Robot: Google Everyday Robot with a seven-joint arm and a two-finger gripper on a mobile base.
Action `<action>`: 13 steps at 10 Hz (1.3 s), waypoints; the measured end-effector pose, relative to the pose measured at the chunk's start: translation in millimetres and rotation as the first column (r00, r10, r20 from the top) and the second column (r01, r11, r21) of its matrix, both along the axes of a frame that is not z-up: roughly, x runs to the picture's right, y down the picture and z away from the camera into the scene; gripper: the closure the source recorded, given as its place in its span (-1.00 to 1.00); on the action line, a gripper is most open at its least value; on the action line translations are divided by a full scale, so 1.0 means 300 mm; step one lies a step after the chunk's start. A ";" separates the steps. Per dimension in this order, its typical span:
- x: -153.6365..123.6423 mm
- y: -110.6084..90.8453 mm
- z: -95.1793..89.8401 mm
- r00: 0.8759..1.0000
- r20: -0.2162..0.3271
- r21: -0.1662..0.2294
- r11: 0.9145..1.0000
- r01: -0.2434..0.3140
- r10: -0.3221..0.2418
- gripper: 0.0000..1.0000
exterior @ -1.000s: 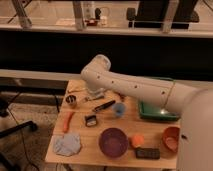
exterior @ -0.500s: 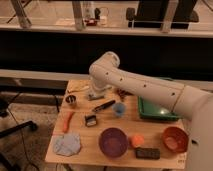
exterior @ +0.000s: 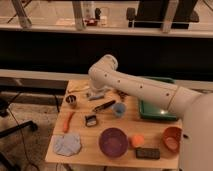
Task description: Place fork in paper cup
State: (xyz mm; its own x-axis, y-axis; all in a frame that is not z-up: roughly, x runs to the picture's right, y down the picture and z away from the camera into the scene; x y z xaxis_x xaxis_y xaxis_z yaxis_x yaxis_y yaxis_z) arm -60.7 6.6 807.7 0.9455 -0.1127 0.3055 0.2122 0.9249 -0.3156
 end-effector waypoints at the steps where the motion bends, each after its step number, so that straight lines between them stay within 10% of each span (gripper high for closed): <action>1: 0.006 -0.014 0.022 1.000 -0.004 0.004 1.000 -0.017 0.017 1.00; 13: 0.151 -0.099 0.131 0.999 -0.008 0.124 0.992 -0.040 0.041 1.00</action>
